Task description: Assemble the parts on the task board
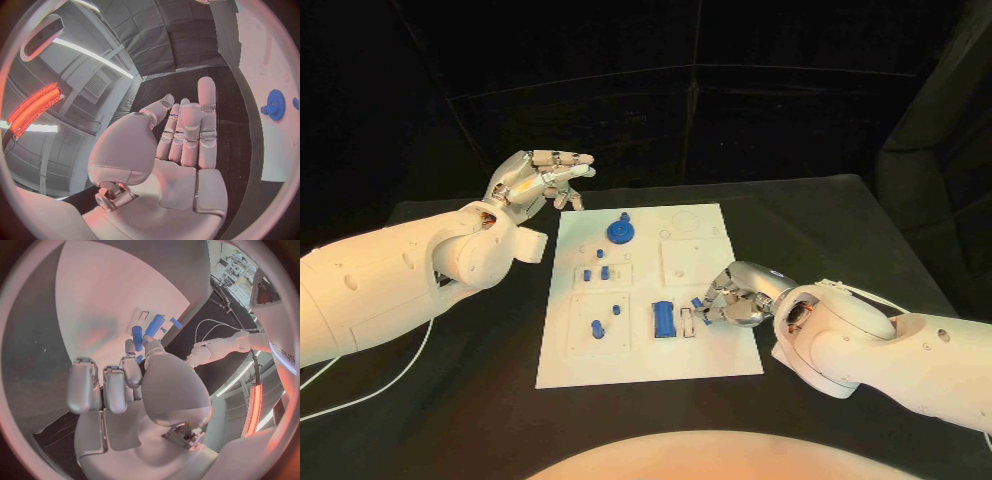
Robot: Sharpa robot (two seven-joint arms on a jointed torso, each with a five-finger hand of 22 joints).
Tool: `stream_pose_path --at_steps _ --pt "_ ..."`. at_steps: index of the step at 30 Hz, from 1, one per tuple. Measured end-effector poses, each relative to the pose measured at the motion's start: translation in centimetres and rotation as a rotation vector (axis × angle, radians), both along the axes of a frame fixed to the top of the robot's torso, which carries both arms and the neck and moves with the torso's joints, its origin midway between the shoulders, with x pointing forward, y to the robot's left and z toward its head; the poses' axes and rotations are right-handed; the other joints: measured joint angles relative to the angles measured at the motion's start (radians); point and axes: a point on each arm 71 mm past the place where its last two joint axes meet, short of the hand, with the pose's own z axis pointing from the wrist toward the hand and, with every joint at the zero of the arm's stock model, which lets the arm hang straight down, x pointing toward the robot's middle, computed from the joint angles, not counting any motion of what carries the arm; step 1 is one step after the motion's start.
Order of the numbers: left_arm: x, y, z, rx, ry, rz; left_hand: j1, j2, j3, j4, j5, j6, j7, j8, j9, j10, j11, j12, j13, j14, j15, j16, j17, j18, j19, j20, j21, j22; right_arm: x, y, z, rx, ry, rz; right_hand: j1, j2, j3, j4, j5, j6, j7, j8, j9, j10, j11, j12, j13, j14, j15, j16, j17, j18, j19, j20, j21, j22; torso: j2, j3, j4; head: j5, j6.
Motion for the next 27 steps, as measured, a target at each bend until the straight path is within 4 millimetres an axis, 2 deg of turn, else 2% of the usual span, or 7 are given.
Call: stream_pose_path --at_steps 12,22,27 --pt "0.0 0.1 0.0 0.001 0.000 0.001 -0.004 0.004 0.000 0.000 0.000 0.000 0.000 0.000 0.000 0.000 0.000 0.000 0.000 0.000 0.000 0.000 -0.001 0.000 0.000 0.000 0.000 0.000 0.3 1.4 -0.9 -0.029 0.067 0.012 -0.004 -0.004 0.008 0.014 0.008 0.019 -0.012 0.000 0.003 0.009 -0.009 0.001 -0.001 0.000 0.000 0.000 0.000 0.000 0.000 0.000 0.000 0.000 0.000 0.0005 -0.0003 0.004 0.001" --pt "0.0 0.1 0.0 0.002 0.002 0.002 -0.004 0.004 0.000 0.000 0.000 0.000 0.000 0.000 0.000 0.000 0.000 0.004 0.000 0.000 0.000 0.000 -0.001 0.000 0.000 0.000 0.000 0.000 0.4 2.0 -1.1 -0.050 0.086 0.019 -0.004 -0.004 0.010 0.017 0.010 0.019 -0.012 0.006 0.008 0.010 -0.010 0.001 0.000 -0.004 -0.003 0.000 0.000 0.000 0.000 0.000 0.000 0.000 0.000 0.0011 -0.0012 0.007 -0.001" --pt "0.0 0.1 0.0 0.002 0.002 0.003 -0.004 0.004 0.000 0.000 0.000 0.000 0.000 0.000 0.000 0.000 0.000 0.004 0.000 0.000 0.000 0.000 -0.001 0.000 0.000 0.000 0.000 0.000 0.5 2.1 -1.1 -0.058 0.088 0.019 -0.014 -0.005 0.011 0.027 0.010 0.026 -0.013 0.008 0.009 0.010 -0.011 0.001 0.002 -0.004 -0.003 0.000 0.000 0.000 0.004 -0.004 0.000 0.003 0.000 0.0011 -0.0012 0.012 -0.003"
